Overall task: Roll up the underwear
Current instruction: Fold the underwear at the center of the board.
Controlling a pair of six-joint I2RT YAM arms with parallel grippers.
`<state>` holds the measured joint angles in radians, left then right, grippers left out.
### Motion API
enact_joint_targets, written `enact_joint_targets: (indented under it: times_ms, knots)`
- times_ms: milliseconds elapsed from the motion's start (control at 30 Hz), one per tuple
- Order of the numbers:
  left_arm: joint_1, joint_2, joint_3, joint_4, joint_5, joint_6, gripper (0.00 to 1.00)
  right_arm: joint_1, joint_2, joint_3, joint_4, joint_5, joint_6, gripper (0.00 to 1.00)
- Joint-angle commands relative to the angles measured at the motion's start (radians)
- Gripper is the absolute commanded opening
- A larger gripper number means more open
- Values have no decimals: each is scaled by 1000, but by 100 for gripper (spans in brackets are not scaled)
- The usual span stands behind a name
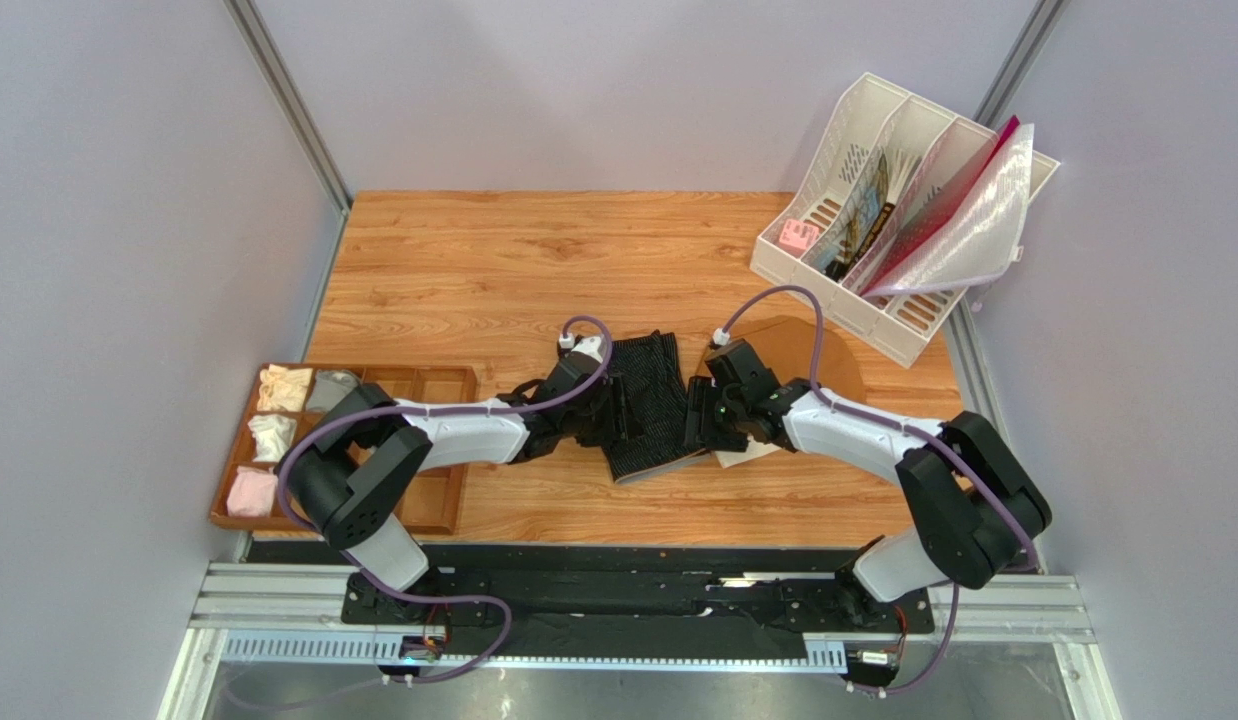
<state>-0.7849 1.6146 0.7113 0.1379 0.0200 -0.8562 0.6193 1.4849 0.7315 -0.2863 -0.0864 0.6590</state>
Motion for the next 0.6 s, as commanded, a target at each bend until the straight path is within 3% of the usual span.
enact_joint_targets:
  times_ms: [0, 567]
  knots:
    - [-7, -19, -38, -113, -46, 34, 53, -16, -3, -40, 65, -22, 28, 52]
    - [-13, -30, -47, -116, -49, 34, 53, -41, -120, -57, 58, 5, 14, 59]
